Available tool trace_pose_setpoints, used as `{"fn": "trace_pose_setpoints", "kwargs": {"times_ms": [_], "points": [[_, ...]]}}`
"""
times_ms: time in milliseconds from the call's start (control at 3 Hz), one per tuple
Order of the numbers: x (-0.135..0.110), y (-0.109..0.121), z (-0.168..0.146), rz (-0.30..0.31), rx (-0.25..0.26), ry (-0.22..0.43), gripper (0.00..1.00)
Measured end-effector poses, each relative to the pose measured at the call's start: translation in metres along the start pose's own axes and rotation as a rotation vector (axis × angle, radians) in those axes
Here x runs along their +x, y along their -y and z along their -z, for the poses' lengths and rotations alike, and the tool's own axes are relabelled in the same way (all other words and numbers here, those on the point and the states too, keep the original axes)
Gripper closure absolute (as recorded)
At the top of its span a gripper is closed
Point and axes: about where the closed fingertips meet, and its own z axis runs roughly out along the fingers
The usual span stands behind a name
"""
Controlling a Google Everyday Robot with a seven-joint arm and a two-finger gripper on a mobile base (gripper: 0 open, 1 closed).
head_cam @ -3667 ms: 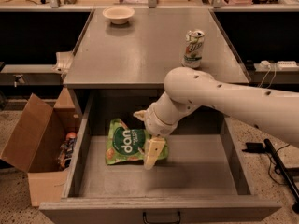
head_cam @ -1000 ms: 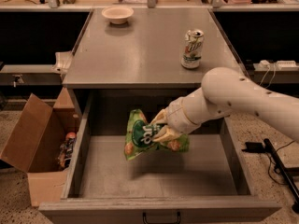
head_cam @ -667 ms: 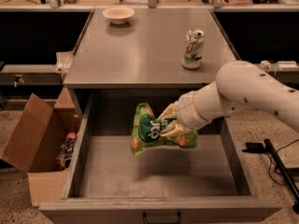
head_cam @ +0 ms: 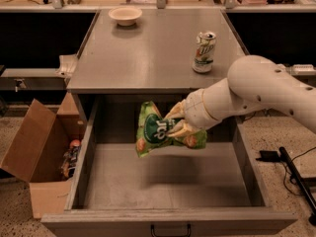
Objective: Pick green rice chip bag from top drawer and place on counter
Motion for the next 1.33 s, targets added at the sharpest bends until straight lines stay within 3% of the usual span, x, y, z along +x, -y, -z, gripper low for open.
{"fn": "trace_pose_setpoints", "kwargs": {"times_ms": [667,1333], "points": [[-0.067,0.084,0.04,0.209,0.104,-0.003,1.0],[-0.104,0.15,0.014,0.259,0.141,0.06,1.0]]}}
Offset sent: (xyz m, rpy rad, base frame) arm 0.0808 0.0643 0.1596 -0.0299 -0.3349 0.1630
